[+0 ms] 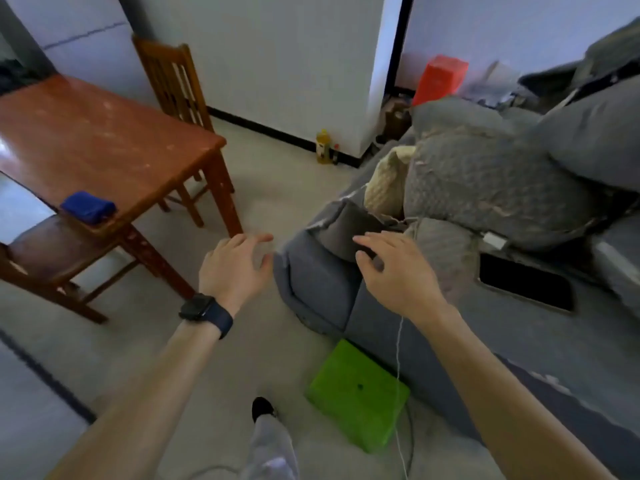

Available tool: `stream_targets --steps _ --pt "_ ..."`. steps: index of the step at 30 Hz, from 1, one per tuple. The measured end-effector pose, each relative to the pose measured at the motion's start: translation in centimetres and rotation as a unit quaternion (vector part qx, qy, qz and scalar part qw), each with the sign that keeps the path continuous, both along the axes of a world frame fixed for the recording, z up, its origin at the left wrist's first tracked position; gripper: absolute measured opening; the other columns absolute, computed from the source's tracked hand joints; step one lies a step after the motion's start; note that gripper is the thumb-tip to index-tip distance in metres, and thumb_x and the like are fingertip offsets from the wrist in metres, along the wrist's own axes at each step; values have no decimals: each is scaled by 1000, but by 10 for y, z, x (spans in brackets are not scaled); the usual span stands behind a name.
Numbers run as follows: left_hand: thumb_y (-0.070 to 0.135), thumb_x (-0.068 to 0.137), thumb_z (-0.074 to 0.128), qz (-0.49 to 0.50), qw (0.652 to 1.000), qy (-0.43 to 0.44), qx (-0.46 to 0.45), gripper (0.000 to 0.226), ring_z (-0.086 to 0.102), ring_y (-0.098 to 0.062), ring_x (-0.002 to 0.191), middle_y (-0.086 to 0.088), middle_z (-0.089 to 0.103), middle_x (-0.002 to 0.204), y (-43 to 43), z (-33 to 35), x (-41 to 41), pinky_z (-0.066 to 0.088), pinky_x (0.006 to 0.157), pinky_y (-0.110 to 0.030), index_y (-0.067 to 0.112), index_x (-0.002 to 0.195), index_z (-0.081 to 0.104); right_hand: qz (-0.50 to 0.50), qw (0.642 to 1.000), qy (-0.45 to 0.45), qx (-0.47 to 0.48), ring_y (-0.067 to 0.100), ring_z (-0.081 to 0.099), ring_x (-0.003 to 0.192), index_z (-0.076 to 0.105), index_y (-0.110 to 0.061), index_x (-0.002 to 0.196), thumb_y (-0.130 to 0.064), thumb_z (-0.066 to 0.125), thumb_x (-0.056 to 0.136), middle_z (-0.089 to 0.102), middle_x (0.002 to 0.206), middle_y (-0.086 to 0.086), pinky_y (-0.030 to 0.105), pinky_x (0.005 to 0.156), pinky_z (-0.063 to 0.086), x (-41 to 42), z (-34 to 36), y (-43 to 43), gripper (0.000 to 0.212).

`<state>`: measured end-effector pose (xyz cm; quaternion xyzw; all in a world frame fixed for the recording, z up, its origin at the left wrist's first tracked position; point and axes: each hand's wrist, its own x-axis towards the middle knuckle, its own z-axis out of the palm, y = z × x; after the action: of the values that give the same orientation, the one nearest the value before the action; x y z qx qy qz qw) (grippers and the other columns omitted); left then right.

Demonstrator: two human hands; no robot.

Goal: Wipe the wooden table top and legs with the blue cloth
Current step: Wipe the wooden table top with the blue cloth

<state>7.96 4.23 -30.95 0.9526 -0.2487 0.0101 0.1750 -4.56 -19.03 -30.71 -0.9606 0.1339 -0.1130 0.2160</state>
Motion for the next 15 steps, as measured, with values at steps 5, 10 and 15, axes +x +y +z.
stream_targets --steps 5,10,15 --pt "37 97 47 -2 996 83 36 37 53 -31 121 -1 59 134 30 -42 73 48 94 -45 34 134 54 10 993 110 32 17 34 139 53 -29 139 -41 44 101 51 143 -9 34 114 29 73 -55 40 41" --pt "37 97 45 8 982 165 87 41 48 -26 126 2 55 138 76 -78 149 43 100 -43 34 137 49 46 985 163 21 18 35 139 54 -32 138 -42 42 101 52 143 -9 35 113 30 166 -86 83 40" --pt "39 98 44 57 963 240 105 42 42 -25 133 3 49 144 115 -108 202 35 107 -43 35 140 46 86 977 193 9 20 42 134 58 -30 134 -40 44 100 58 137 -9 37 112 35 245 -105 111 38"
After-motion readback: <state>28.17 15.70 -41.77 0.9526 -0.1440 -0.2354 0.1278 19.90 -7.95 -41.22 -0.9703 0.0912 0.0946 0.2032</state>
